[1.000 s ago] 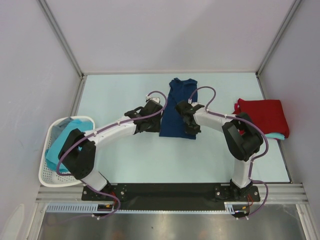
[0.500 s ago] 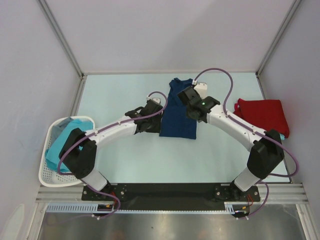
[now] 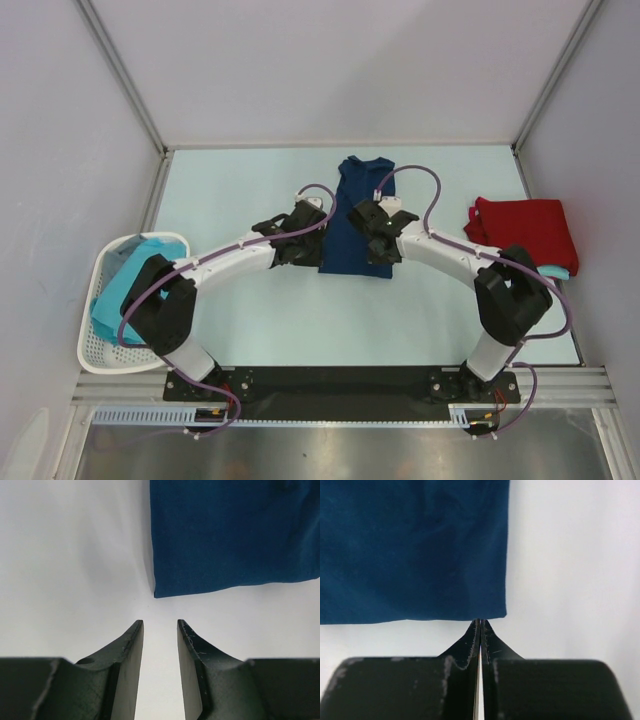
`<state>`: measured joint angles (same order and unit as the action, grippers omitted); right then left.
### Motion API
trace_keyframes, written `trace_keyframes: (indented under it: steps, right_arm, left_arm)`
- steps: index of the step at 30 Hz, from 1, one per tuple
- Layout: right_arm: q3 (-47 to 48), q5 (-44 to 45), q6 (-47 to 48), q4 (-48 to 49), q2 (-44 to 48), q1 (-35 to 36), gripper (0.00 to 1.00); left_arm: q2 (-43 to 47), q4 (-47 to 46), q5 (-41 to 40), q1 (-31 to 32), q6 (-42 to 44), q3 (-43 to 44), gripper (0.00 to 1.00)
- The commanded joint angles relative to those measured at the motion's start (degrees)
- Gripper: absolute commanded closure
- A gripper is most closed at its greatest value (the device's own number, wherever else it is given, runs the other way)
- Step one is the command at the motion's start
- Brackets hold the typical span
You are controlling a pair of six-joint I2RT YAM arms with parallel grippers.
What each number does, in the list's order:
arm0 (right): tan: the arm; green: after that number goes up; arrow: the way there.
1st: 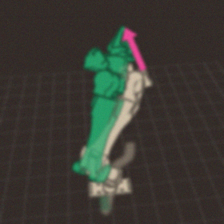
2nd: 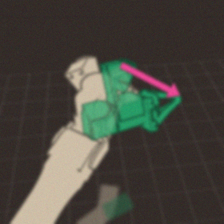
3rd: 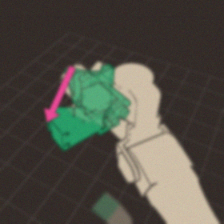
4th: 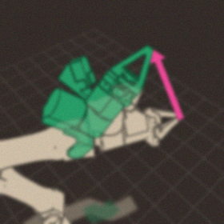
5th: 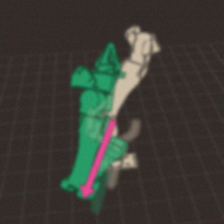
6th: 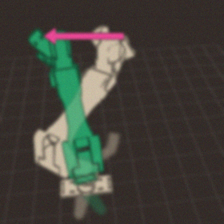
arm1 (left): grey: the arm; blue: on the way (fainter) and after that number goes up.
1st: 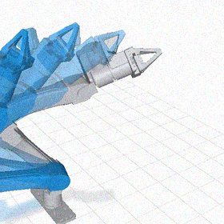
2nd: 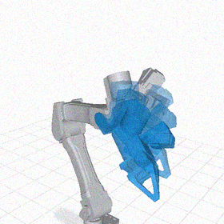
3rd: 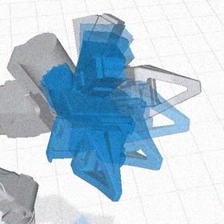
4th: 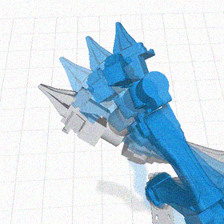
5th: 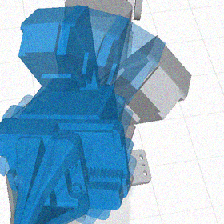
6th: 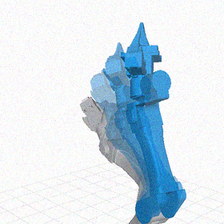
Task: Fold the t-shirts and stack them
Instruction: Fold the folded rectangular tshirt in 1/3 of the way, then grab one side of the 2/3 rectangular tshirt with both arms
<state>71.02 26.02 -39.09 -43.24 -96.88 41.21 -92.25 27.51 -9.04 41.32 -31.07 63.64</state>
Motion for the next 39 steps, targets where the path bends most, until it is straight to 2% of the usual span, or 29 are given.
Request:
trace_keyframes:
  steps: [1,16,22,25,27,28,32,39]
  right_arm:
    - [0.78,-1.76,-0.55,3.86,-1.2,0.89,1.0]
    - [0.78,-6.16,-0.46,8.35,-11.84,2.12,1.0]
    - [1.57,-0.81,-1.6,5.2,-6.67,2.47,1.0]
    - [3.15,7.0,-2.39,0.01,0.36,2.65,0.8]
    - [3.07,7.9,-0.83,-1.49,6.69,2.38,0.66]
    - [3.24,7.82,-0.72,-2.19,8.27,2.03,0.62]
    - [2.28,7.99,-0.28,-7.02,10.66,0.37,0.59]
    - [-8.61,2.9,-3.18,-3.52,11.63,0.01,0.61]
  left_arm:
    - [2.51,-1.14,-1.24,-0.1,-0.92,-0.44,0.61]
    - [4.88,-0.88,-2.3,-0.1,-1.45,-3.17,0.61]
    - [5.59,-0.7,-2.65,-0.1,-1.27,-3.61,0.61]
    - [5.94,-1.4,-2.13,-0.1,-1.01,-3.52,0.61]
    - [5.59,-2.1,-1.69,-0.1,-0.66,-3.17,0.61]
    - [5.41,-2.28,-1.51,-0.1,-0.57,-2.91,0.61]
    - [1.56,-2.55,1.12,-0.1,-0.22,-0.36,0.6]
    - [-4.68,-3.6,4.73,0.78,0.31,1.31,0.6]
